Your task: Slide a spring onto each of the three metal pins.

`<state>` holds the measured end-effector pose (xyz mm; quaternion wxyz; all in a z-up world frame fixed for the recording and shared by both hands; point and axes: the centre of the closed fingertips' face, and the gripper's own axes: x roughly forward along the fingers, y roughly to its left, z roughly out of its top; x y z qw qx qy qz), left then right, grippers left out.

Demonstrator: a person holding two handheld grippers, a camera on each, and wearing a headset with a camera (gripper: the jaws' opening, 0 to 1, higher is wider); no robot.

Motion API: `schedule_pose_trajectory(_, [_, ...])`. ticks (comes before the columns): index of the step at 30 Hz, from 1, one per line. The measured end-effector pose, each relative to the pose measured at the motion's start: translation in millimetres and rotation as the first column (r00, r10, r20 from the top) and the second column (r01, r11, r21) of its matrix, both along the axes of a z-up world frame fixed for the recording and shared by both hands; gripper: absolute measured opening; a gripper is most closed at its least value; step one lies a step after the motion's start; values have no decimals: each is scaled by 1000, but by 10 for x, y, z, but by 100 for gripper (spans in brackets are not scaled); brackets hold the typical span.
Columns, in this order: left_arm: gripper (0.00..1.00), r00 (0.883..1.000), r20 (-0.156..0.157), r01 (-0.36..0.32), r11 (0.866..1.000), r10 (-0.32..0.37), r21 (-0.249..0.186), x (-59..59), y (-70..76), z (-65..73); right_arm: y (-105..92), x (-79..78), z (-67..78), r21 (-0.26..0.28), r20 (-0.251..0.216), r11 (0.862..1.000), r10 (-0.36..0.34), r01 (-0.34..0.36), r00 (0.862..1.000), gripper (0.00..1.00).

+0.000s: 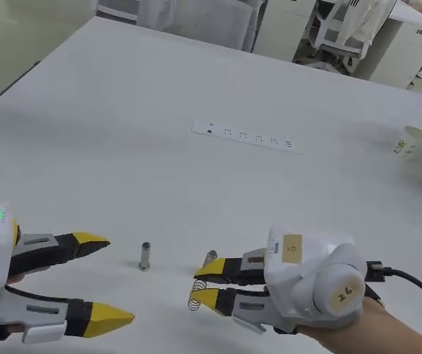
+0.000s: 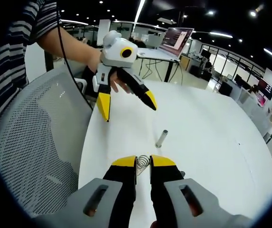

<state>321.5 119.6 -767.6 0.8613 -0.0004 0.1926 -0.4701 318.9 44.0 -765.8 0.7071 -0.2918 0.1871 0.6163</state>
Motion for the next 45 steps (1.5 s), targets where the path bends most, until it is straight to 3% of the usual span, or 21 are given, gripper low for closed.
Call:
schedule_pose_trajectory(3, [80,1000,13,-25,1000,25,16,28,54,-11,11,4,12,0,6,1000,2,-2,1000,7])
schedule_pose_trajectory(12, [98,996,46,-75,997,76,-13,83,165,65,65,5,23,-8,17,1000,12,-12,1000,7])
schedule_pose_trajectory(18, [98,996,56,-68,997,67,22,89,200,15,121,19,47,-6,18,1000,16,-16,1000,7])
schedule_pose_trajectory(30, [98,996,39,-76,997,76,-7,66,262,30,247,90,24,-18,44,999,29,-28,999,7])
schedule_pose_trajectory(45, [97,997,21,-68,998,68,-9,35,258,-7,466,343,173,31,67,999,4,-6,998,7])
